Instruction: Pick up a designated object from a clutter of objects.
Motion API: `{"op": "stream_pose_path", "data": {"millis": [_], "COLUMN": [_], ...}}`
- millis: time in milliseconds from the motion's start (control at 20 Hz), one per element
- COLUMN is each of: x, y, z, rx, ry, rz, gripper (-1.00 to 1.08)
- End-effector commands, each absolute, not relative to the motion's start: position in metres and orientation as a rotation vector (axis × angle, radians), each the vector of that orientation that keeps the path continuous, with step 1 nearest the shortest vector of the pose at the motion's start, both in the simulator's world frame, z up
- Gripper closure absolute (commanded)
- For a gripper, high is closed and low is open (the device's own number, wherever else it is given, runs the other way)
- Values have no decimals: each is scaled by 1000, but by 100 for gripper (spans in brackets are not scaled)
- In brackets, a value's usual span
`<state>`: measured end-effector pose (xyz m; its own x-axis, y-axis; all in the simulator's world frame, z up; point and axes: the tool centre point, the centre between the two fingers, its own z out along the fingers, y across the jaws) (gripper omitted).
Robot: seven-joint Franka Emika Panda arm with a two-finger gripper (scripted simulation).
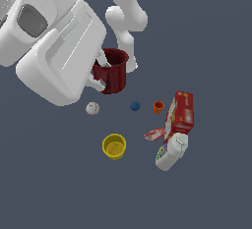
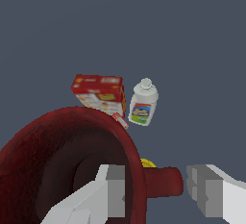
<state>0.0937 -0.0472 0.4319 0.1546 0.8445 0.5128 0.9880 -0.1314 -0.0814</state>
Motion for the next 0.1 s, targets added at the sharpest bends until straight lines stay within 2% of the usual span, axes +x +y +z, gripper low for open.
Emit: {"op": "stream_pose_path", "data": {"millis": [0, 50], "x": [94, 94], "y": [-48, -48], "z": [436, 436], "rx": [-2039, -2039], "ry": [-1747, -1747], "rz": [-490, -490], "gripper": [108, 108]}}
